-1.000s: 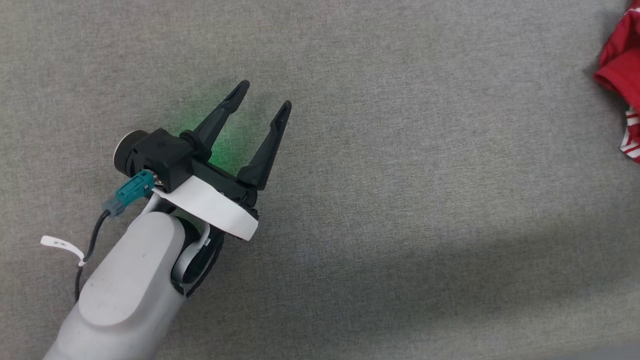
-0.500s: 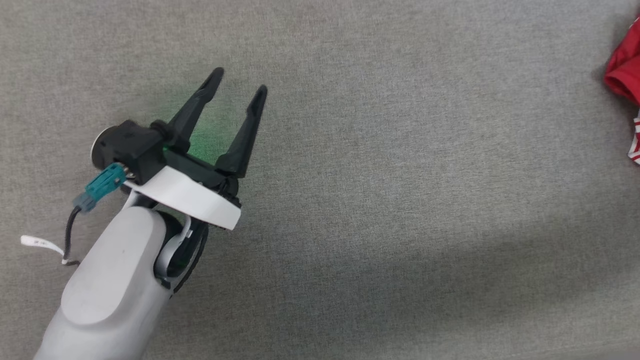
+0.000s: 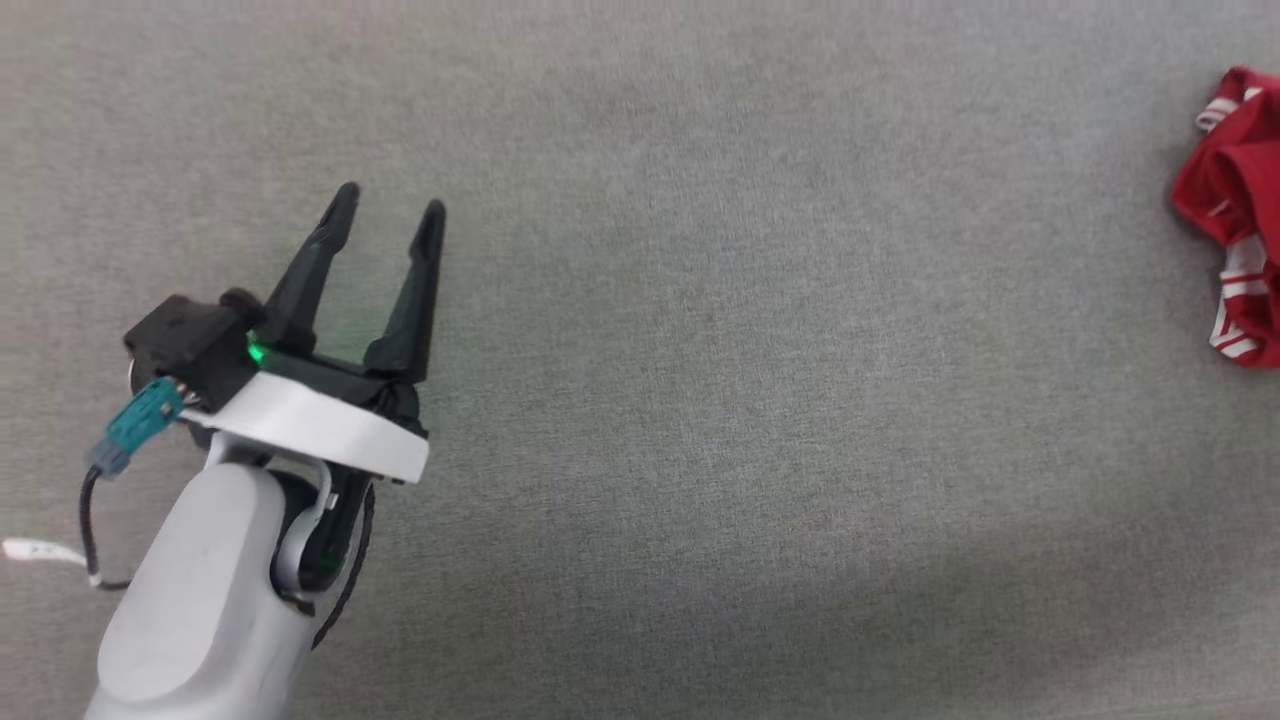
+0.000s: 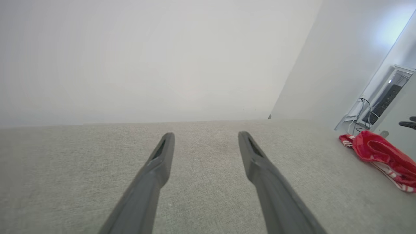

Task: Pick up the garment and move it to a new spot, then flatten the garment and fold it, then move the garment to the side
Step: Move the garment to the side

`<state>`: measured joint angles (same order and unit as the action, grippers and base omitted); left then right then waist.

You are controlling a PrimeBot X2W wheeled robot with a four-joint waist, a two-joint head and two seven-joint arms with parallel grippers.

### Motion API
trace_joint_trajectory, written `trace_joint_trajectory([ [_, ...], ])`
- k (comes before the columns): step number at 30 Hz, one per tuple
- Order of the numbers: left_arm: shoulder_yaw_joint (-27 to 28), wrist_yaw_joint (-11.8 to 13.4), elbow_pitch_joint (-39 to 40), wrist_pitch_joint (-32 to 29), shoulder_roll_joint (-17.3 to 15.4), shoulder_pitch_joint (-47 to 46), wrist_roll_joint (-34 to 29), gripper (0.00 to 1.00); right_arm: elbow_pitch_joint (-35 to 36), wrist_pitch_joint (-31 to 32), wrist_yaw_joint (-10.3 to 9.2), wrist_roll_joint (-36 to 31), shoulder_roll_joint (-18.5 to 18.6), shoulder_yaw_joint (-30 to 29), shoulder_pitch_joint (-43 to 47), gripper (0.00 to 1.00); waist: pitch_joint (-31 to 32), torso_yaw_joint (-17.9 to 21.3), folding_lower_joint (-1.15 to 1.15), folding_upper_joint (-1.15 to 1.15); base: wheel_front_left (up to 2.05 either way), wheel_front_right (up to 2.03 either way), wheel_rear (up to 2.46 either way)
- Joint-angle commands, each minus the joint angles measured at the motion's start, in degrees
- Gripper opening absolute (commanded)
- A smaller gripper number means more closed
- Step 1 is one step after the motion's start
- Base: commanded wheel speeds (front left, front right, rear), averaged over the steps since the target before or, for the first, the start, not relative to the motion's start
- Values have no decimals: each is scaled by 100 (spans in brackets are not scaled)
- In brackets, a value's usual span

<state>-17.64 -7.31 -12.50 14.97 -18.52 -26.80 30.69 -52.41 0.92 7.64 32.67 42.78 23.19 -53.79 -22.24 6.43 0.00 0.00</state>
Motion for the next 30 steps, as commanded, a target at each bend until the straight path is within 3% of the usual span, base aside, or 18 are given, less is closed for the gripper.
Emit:
trace_joint_trajectory([
  [1, 90, -17, -23, 28, 10, 113, -74, 100, 68, -80, -28, 40, -40, 22, 93, 100, 143, -57, 0, 0, 0, 0, 0],
  [20, 1476, -17, 350, 29, 307, 1527, -550, 100, 1121, -1320, -17, 649, -556, 413, 1472, 100, 1210, -503, 0, 0, 0, 0, 0],
  [25, 1728, -17, 414, 29, 319, 1864, -651, 100, 1297, -1526, -17, 630, -716, 311, 1812, 100, 1421, -603, 0, 0, 0, 0, 0],
  [30, 2062, -17, 529, 28, 401, 2365, -781, 100, 1796, -1608, -17, 279, -986, -182, 2419, 100, 1692, -701, 0, 0, 0, 0, 0],
])
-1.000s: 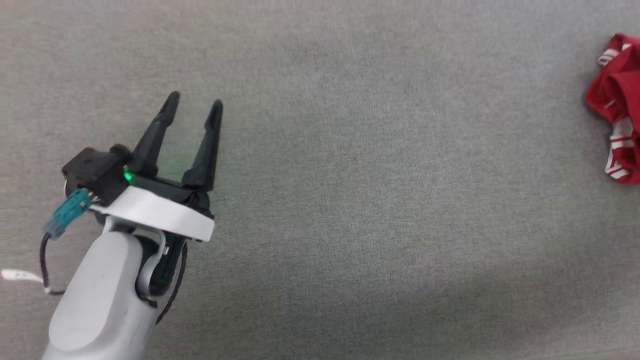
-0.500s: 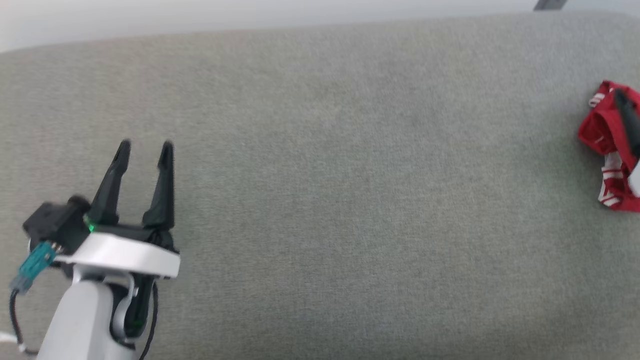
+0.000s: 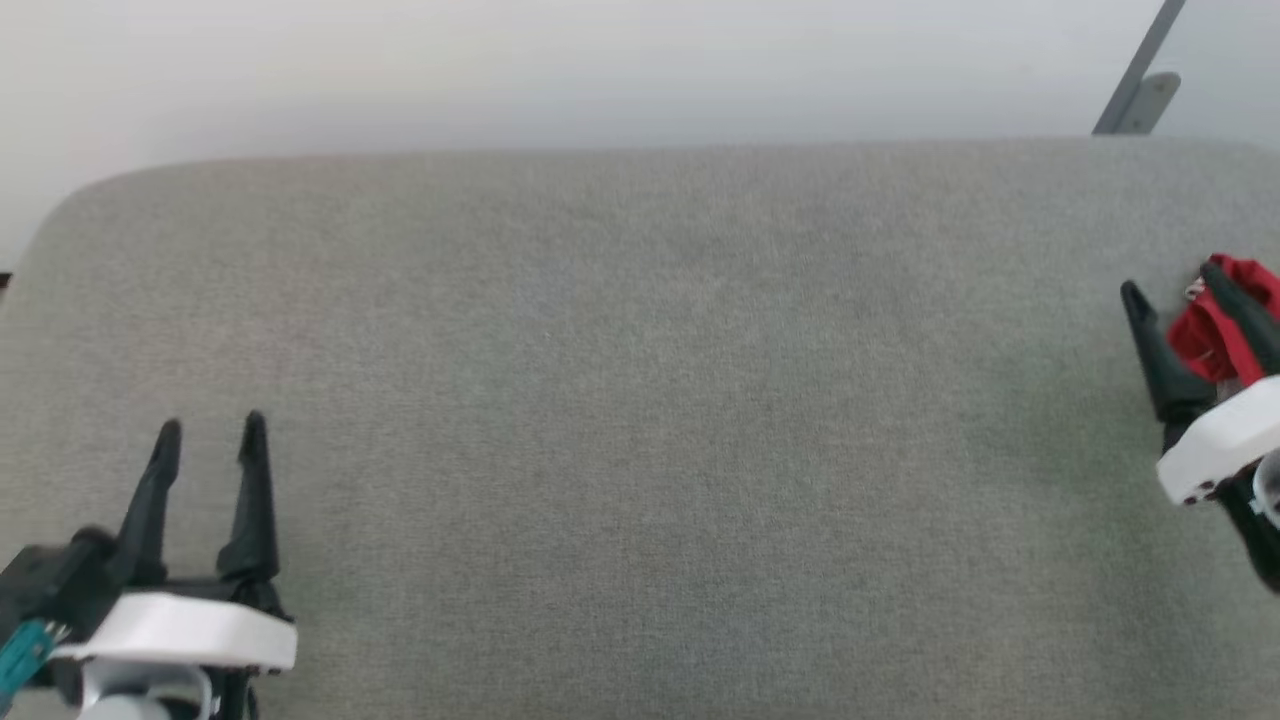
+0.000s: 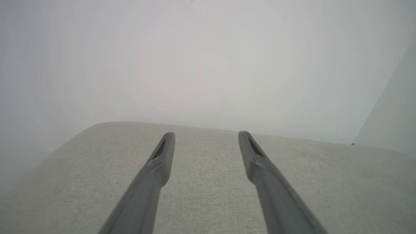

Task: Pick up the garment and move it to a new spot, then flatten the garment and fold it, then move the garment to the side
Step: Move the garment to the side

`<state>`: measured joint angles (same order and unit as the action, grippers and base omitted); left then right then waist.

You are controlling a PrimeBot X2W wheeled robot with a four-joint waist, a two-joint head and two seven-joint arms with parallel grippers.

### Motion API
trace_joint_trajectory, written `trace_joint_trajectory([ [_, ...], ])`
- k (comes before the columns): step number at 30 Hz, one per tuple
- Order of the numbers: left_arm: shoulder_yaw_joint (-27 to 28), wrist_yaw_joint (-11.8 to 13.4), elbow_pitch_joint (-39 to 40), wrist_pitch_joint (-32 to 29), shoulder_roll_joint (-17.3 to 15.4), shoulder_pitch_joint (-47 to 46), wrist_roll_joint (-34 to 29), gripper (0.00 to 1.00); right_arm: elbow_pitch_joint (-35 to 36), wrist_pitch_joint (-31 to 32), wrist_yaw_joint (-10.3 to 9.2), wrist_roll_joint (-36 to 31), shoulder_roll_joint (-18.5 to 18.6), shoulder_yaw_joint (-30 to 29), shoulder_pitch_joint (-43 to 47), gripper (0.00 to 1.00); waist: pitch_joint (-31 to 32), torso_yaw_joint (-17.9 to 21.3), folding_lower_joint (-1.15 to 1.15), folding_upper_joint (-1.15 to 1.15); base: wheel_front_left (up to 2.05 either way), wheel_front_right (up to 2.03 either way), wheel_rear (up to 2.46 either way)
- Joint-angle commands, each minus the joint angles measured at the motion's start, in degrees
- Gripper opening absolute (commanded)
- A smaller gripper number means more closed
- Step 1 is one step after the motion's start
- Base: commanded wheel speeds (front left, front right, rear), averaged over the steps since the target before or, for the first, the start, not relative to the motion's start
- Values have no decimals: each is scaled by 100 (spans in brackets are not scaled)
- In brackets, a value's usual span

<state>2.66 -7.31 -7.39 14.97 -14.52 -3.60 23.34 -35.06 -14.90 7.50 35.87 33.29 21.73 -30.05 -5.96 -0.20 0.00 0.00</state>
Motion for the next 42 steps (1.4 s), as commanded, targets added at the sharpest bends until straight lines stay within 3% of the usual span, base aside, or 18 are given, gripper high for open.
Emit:
trace_joint_trajectory([
  [1, 68, -18, 18, 28, 17, 125, -56, 100, 194, -26, -2, -118, -109, -193, 194, 100, 108, -49, 0, 0, 0, 0, 0],
  [10, 278, -18, 120, 28, 32, 641, -127, 100, 1342, -28, -2, -745, -717, -1239, 1501, 100, 383, -97, 0, 0, 0, 0, 0],
  [18, 360, -18, 239, 28, 62, 1028, -128, 100, 2164, -29, -2, -1163, -1190, -1747, 2471, 100, 594, -106, 0, 0, 0, 0, 0],
  [30, 241, -18, 216, 28, 98, 1307, -156, 100, 2880, -29, -2, -1397, -1704, -2050, 3293, 100, 736, -29, 0, 0, 0, 0, 0],
  [42, 208, -18, 218, 28, 183, 1325, -142, 100, 3115, -30, -1, -1480, -2017, -2072, 3643, 100, 780, 15, 0, 0, 0, 0, 0],
])
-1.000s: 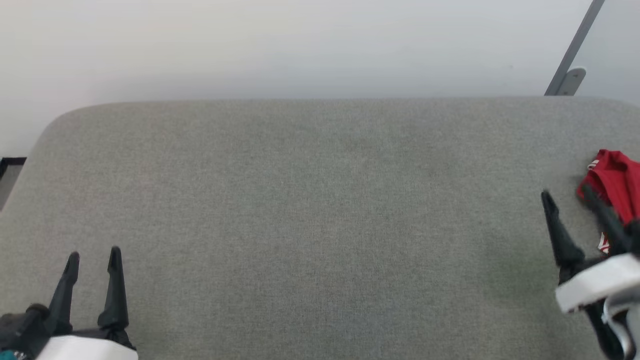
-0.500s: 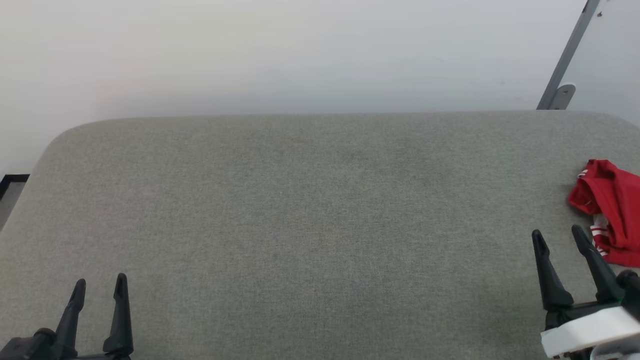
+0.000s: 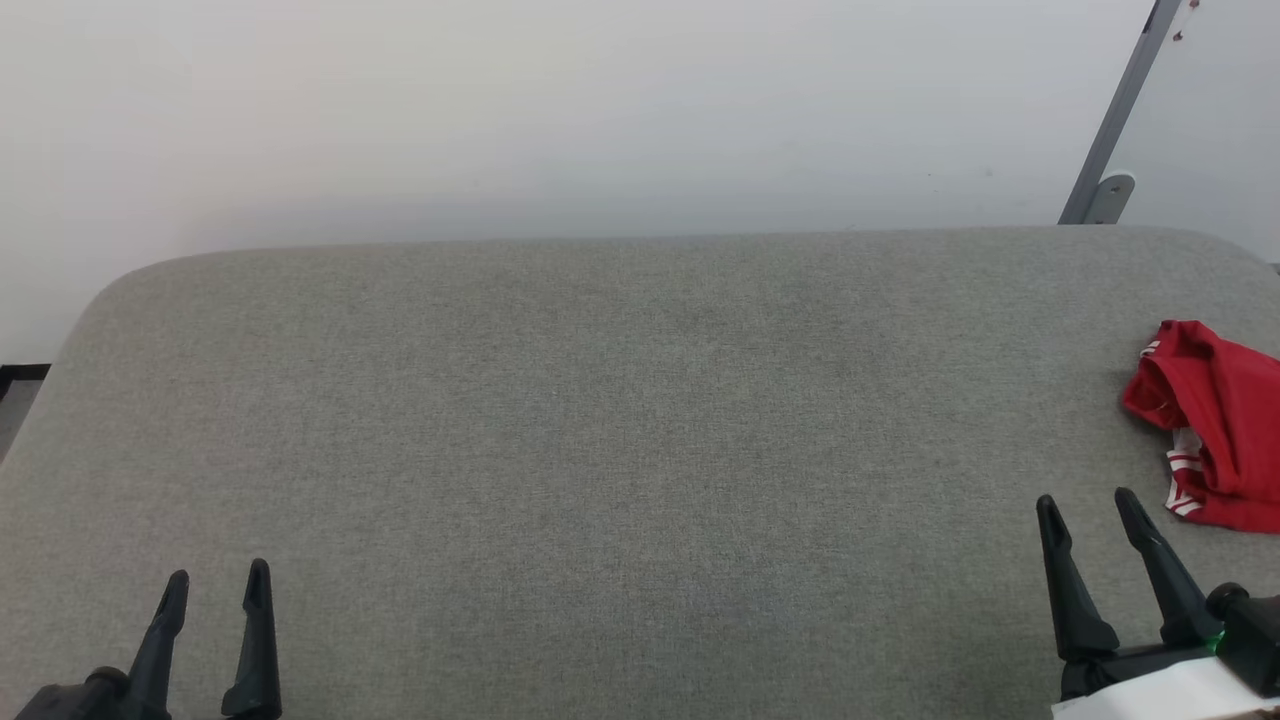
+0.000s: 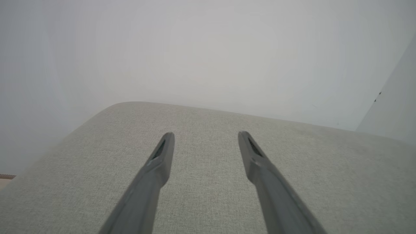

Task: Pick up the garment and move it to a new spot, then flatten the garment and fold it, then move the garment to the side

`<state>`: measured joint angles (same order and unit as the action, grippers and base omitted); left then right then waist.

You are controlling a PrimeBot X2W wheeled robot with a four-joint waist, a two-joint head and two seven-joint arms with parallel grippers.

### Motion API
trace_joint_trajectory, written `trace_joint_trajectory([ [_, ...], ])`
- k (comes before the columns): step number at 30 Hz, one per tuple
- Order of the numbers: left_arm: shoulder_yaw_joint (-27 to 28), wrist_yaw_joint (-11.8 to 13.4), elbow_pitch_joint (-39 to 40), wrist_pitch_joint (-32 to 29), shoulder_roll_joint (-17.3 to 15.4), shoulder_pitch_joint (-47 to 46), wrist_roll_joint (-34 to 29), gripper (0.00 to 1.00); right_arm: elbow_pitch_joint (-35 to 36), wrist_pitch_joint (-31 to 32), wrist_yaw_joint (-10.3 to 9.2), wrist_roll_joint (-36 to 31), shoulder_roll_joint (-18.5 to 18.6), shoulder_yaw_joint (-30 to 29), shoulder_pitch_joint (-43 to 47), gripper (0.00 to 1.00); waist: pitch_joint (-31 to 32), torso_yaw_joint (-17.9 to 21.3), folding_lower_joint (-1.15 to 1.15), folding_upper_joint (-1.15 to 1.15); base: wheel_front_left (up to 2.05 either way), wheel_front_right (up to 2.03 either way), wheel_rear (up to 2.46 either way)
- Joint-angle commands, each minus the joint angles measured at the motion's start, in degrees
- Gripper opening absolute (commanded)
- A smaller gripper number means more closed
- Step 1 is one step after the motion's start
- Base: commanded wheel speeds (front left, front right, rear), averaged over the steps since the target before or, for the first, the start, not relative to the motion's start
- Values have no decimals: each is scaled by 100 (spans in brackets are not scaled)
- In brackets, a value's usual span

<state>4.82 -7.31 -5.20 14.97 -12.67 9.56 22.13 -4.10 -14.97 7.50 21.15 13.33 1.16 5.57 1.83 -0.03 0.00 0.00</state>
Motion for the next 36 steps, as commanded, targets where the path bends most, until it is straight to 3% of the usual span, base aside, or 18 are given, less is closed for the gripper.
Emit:
trace_joint_trajectory([
  [1, -20, -18, 0, 28, 4, 3, -20, 100, 24, -23, -1, -14, -33, -14, 94, 100, 3, -3, 0, 0, 0, 0, 0],
  [23, -26, -18, 54, 28, 46, -27, 57, 100, -95, -23, -1, 37, -149, 33, 80, 100, 71, -49, 0, 0, 0, 0, 0],
  [24, -30, -18, 56, 28, 45, -27, 44, 0, -101, -23, -1, 38, -142, 41, 74, 0, 75, -54, 0, 0, 0, 0, 0],
  [28, -74, 0, -111, -37, 118, 6, 94, 0, -231, 27, 0, 99, -185, 62, 112, 0, 73, -52, 0, 0, 0, 0, 0],
  [36, -46, -2, -192, -272, 211, -177, 870, 0, -309, 248, 0, 906, -262, -11, -36, 0, 56, -48, 0, 0, 0, 0, 0],
])
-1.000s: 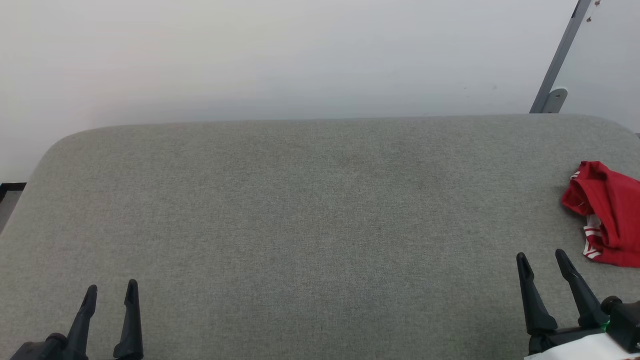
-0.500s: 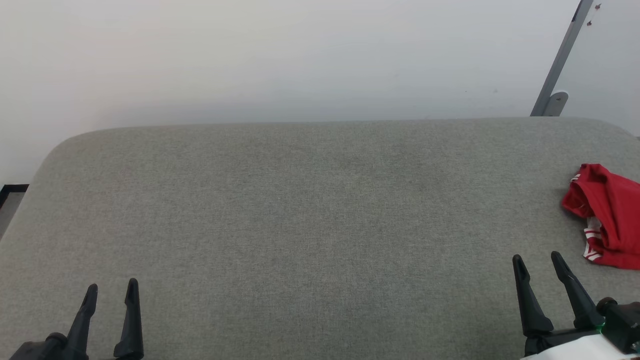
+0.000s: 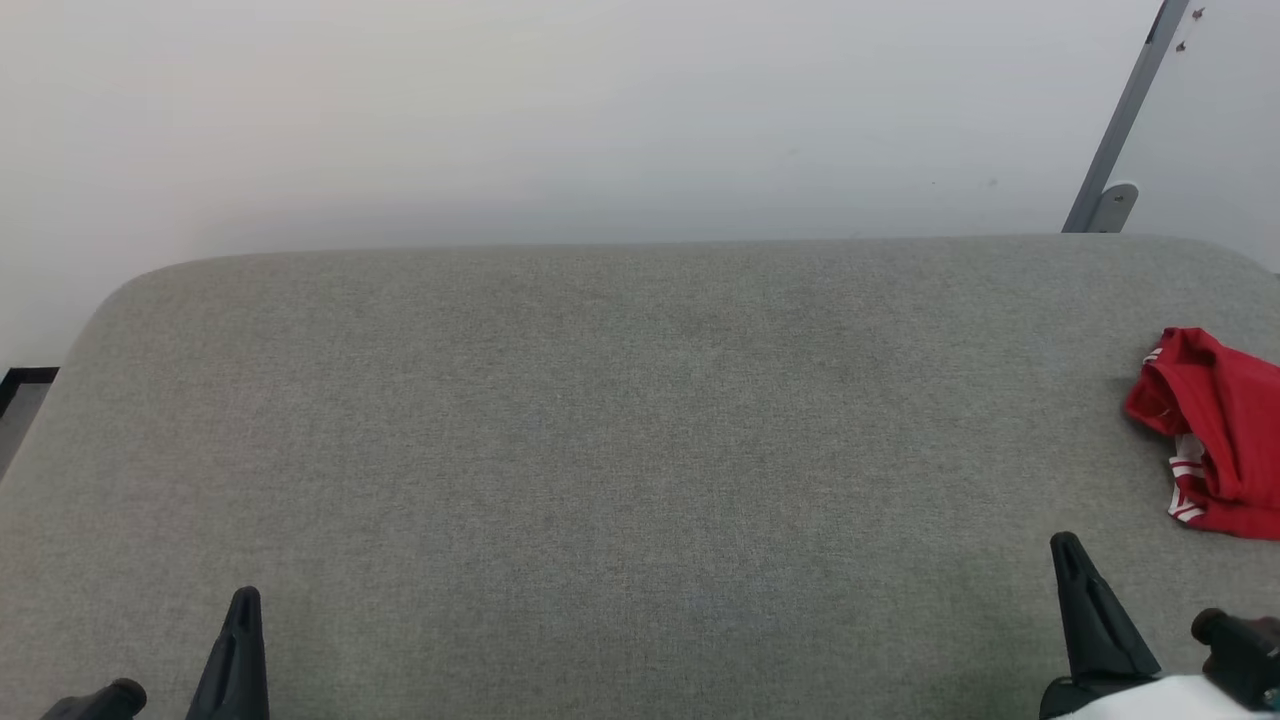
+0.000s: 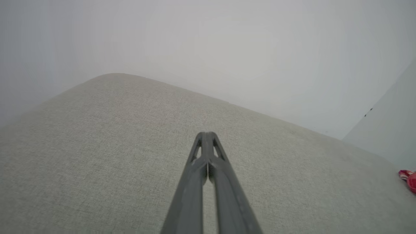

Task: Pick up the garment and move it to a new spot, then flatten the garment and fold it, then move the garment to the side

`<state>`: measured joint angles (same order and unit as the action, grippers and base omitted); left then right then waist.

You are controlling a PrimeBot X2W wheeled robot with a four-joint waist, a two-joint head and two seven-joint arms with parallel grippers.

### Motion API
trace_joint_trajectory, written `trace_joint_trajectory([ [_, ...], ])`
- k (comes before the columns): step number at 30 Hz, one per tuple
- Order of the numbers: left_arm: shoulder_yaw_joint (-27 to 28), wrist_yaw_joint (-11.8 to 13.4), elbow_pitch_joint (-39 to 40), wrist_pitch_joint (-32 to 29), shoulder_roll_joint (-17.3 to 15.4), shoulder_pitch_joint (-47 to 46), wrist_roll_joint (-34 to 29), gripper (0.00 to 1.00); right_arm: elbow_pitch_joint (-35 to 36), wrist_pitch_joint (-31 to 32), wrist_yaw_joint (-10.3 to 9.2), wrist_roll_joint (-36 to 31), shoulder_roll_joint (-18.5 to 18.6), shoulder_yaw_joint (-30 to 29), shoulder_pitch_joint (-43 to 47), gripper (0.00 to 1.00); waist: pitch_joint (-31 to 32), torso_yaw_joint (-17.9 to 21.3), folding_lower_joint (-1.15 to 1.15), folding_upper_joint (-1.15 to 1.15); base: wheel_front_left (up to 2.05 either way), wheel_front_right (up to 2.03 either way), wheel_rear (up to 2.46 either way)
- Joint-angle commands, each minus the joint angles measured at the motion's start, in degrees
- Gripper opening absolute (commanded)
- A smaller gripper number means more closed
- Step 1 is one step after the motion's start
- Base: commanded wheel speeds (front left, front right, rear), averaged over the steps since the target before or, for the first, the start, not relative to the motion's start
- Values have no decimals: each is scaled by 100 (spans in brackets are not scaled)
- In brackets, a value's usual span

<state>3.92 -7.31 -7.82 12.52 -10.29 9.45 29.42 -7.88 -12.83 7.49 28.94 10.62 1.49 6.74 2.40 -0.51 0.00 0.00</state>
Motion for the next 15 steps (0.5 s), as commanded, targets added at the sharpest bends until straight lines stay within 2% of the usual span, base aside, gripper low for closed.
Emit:
trace_joint_trajectory([
  [1, 48, -3, 59, -55, -16, -188, 233, 0, 58, 59, 1, 220, 0, -53, -171, 0, -3, 0, 0, 0, 0, 0, 0],
  [15, 91, -6, -59, -387, 116, -448, 1316, 0, -58, 374, 1, 1339, -116, -159, -386, 0, -32, 6, 0, 0, 0, 0, 0],
])
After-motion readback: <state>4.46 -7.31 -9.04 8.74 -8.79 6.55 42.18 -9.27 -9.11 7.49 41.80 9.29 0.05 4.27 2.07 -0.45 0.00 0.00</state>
